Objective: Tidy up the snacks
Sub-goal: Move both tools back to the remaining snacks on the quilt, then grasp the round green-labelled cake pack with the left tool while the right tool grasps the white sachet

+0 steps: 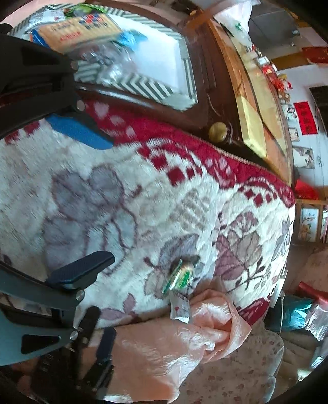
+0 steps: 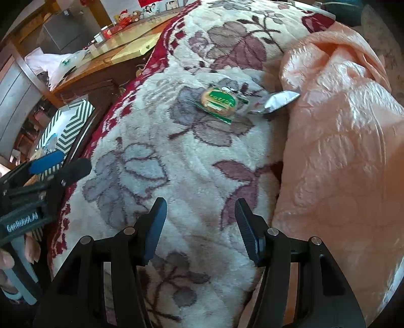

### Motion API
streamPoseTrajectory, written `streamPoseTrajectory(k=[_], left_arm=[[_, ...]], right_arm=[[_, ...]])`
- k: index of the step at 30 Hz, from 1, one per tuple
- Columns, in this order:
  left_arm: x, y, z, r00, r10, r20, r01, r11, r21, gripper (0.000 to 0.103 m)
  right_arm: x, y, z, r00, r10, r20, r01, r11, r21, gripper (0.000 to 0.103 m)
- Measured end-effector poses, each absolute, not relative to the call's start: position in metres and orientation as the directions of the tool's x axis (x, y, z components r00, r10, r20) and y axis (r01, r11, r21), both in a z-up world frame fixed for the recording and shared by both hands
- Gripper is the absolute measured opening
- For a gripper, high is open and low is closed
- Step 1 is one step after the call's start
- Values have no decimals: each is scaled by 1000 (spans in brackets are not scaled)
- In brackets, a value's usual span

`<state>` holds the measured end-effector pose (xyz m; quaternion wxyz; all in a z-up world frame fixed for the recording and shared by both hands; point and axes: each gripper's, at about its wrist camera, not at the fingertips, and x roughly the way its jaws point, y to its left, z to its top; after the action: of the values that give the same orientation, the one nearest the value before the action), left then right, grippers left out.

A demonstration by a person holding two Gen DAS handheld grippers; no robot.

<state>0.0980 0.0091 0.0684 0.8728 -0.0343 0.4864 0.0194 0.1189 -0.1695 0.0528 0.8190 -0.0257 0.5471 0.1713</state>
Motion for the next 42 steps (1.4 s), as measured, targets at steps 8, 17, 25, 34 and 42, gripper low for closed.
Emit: streamPoseTrajectory(k=[8,17,25,34,42], left_arm=[[150,-18,64,488,-95,-868,15,995,-100,84],[202,-52,49,437,-167,-884,114,985,-130,84],[242,-76,29,402,-166,-901,169,980,-104,84],[258,-86,17,402,-167,-900,178,979,-102,54],[224,-55,29,441,-146,-885,130,987,-97,51]], right_arm=[[127,-189,52,366,249,-897,-259,953,159,56],[143,-211,54,380,226,-897,-204,966,158,56],[148,-212,46,366,217,-905,-210,967,147,56],[155,-219,52,394,229,-890,-178,969,171,56],[196,-221,79,460,199,-865,-139,979,151,56]])
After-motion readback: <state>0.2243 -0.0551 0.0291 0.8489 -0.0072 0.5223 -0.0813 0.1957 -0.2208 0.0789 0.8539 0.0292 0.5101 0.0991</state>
